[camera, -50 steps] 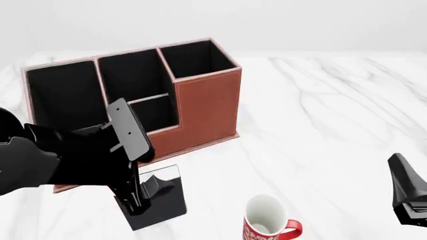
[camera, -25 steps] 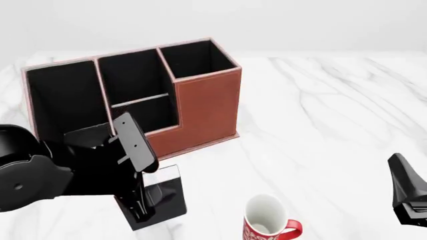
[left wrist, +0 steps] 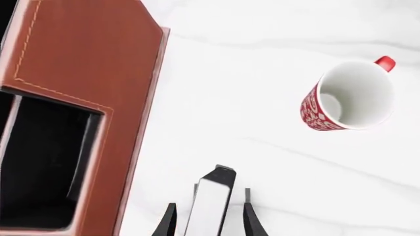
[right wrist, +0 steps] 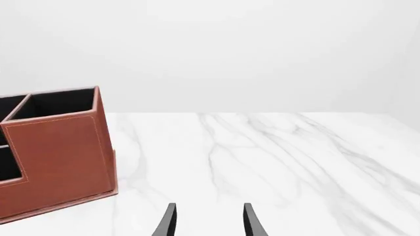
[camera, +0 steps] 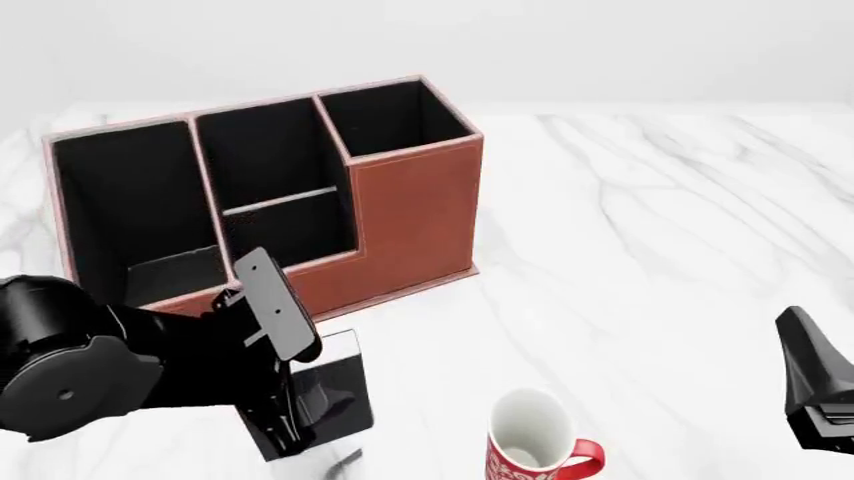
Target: Pick up the book and place it in the front compartment of the caddy.
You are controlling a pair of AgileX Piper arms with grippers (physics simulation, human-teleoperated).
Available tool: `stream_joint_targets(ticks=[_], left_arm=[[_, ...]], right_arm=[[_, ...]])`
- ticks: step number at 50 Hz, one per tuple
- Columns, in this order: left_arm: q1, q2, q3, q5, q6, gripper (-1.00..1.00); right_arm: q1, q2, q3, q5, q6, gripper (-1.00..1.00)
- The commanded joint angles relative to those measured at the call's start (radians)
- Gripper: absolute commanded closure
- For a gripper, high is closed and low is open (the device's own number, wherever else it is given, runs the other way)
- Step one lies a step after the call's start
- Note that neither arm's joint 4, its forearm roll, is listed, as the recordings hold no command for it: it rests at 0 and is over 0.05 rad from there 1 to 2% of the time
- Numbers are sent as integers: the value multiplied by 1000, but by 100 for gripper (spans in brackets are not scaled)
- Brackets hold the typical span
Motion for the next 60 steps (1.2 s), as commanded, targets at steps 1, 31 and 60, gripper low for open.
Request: stream_joint_targets(ticks=[1, 31, 60], left_arm=[[8, 1, 25, -27, 0, -100], [-3, -13, -45, 48, 281, 100], [113, -59, -395, 332, 511, 100]], right_arm=[[0, -1, 1, 0, -1, -100], [0, -1, 1, 0, -1, -100], [0, -1, 1, 0, -1, -100]])
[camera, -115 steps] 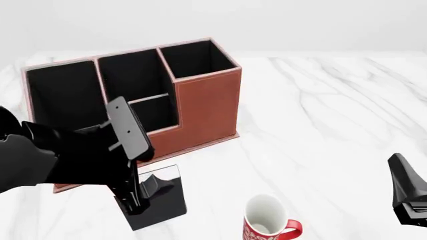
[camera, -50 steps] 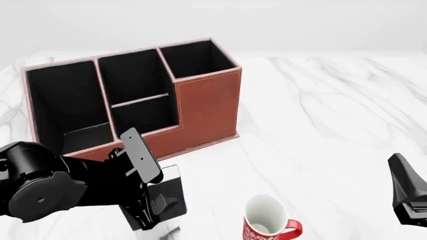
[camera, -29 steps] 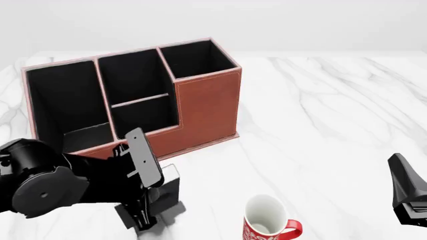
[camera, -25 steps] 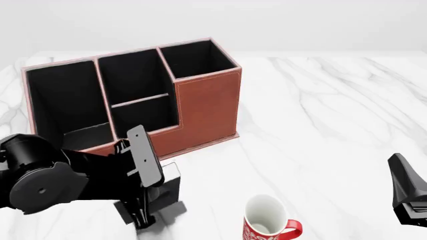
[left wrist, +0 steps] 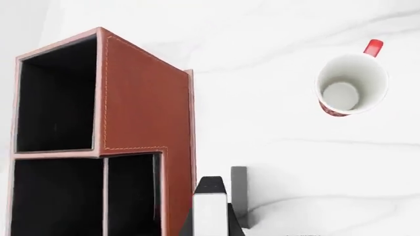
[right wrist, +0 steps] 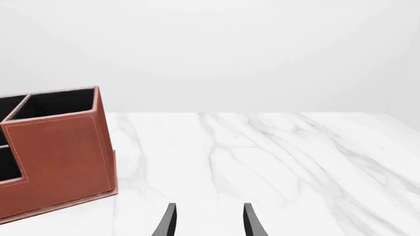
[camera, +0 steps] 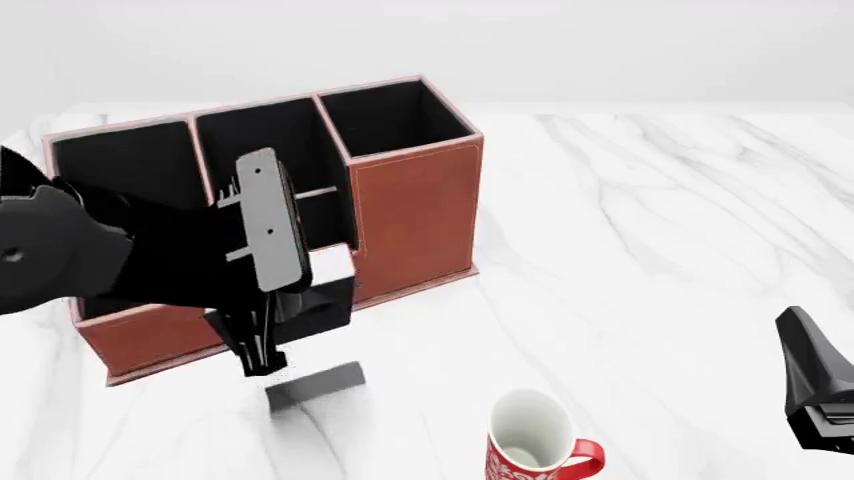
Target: Pick up the book and place it in the front compartment of the caddy.
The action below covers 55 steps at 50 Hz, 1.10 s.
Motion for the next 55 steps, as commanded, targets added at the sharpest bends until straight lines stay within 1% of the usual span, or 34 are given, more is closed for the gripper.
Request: stream_joint_targets(ticks=[1, 3, 4, 5, 8, 13, 14, 17, 23, 26, 30, 33, 38, 39, 41, 43, 50, 52, 55], left_arm=[[54, -37, -134, 106, 95, 100], [73, -30, -161, 121, 119, 100], [73, -29, -161, 121, 119, 100], [90, -24, -178, 128, 138, 100], [89, -21, -207, 146, 141, 100], [115, -9, -241, 132, 164, 100], [113, 1, -276, 140, 154, 100], [134, 19, -287, 134, 170, 100], [144, 47, -324, 131, 179, 100], [153, 54, -316, 118, 205, 100], [162, 77, -337, 104, 206, 100], [187, 102, -332, 73, 221, 100], [209, 118, -333, 57, 234, 100], [224, 126, -323, 44, 250, 100], [237, 143, -336, 31, 249, 100], [258, 149, -318, 9, 278, 100], [275, 176, -329, -18, 291, 100], [289, 187, -315, -37, 315, 100], [287, 189, -326, -40, 321, 100]], right_arm=[[0, -1, 1, 0, -1, -100], [0, -1, 1, 0, -1, -100], [0, -1, 1, 0, -1, -100], [0, -1, 1, 0, -1, -100], [0, -1, 1, 0, -1, -100], [0, -1, 1, 0, -1, -100], [0, -1, 1, 0, -1, -100], [0, -1, 1, 0, -1, -100], [0, -1, 1, 0, -1, -100], [0, -1, 1, 0, -1, -100], [0, -1, 1, 0, -1, -100], [0, -1, 1, 0, -1, -100], [0, -1, 1, 0, -1, -100], [0, -1, 1, 0, -1, -100], [0, -1, 1, 0, -1, -100], [0, -1, 1, 0, -1, -100], [0, -1, 1, 0, -1, -100], [0, -1, 1, 0, -1, -100], [0, -1, 1, 0, -1, -100]])
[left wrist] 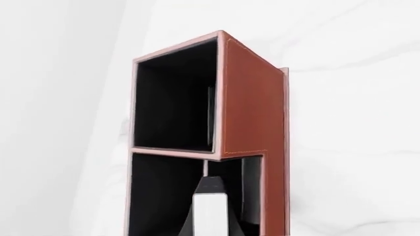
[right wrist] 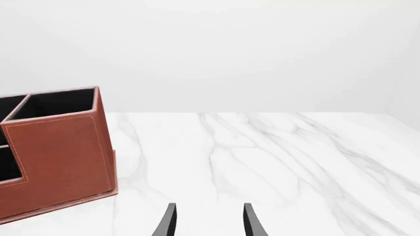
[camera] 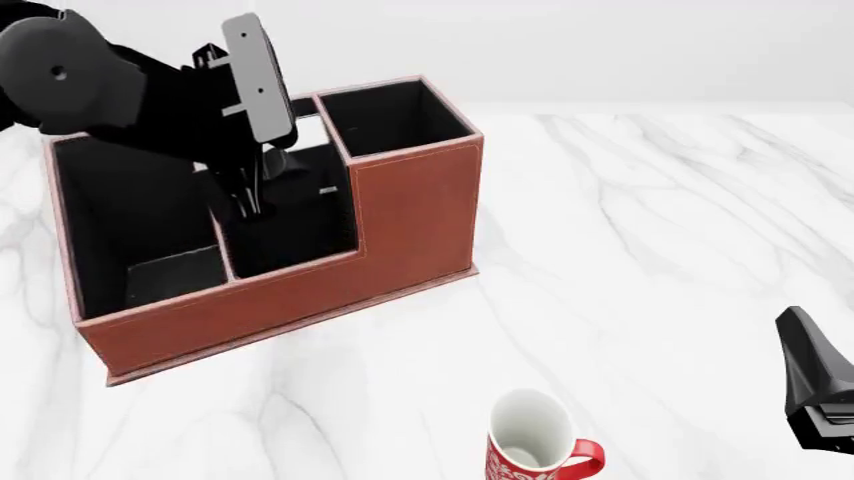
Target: Pick up the book and place it in the front compartment of the caddy.
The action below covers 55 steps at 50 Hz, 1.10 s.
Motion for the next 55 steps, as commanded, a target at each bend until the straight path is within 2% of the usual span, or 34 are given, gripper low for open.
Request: stream_joint_targets(ticks=[1, 3, 6, 12, 15, 30, 35, 42, 55], left_arm=[[39, -1, -11, -37, 70, 100], [40, 2, -12, -36, 76, 100], [55, -1, 23, -75, 132, 100], [49, -1, 30, -93, 138, 100], [97, 5, 84, -136, 213, 100], [62, -20, 79, -164, 214, 100], [69, -21, 95, -222, 243, 100], [60, -17, 66, -233, 245, 100], [57, -11, 71, -291, 250, 100]], right_arm=[[0, -1, 1, 0, -1, -100], [0, -1, 1, 0, -1, -100], [0, -1, 1, 0, -1, -100], [0, -1, 1, 0, -1, -100], [0, -1, 1, 0, -1, -100], [0, -1, 1, 0, -1, -100], [0, -1, 1, 0, 0, -100], [0, -1, 1, 0, -1, -100], [0, -1, 1, 0, -1, -100]])
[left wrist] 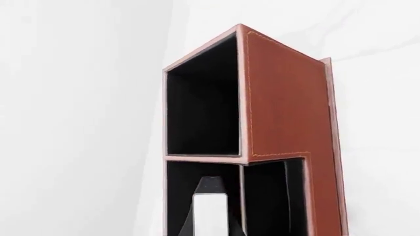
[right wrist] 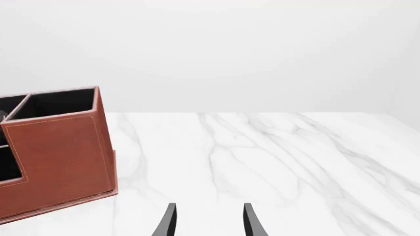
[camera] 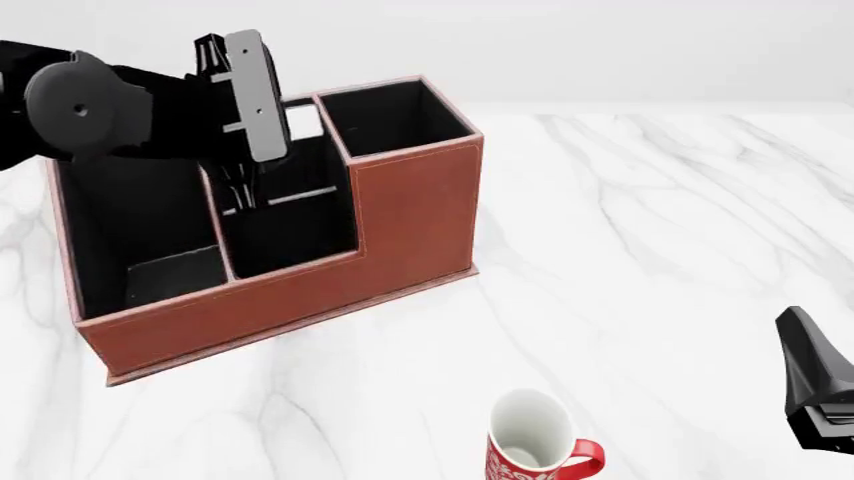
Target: Pick up the book and place it in the front compartment of the caddy.
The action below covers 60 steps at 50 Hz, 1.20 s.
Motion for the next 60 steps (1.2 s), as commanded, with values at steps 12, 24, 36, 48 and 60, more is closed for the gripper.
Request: stream_joint_targets(ticks=[12, 24, 36, 48, 60], left_arm=[[11, 2, 13, -79, 34, 100], [42, 55, 9, -99, 30, 100], [55, 90, 13, -138, 32, 100], [63, 137, 6, -171, 28, 100], [83, 201, 7, -226, 33, 100]], right_arm=[[0, -1, 1, 0, -1, -100], [0, -1, 1, 0, -1, -100], [0, -1, 1, 0, -1, -100], [0, -1, 1, 0, -1, -100], [0, -1, 1, 0, -1, -100]])
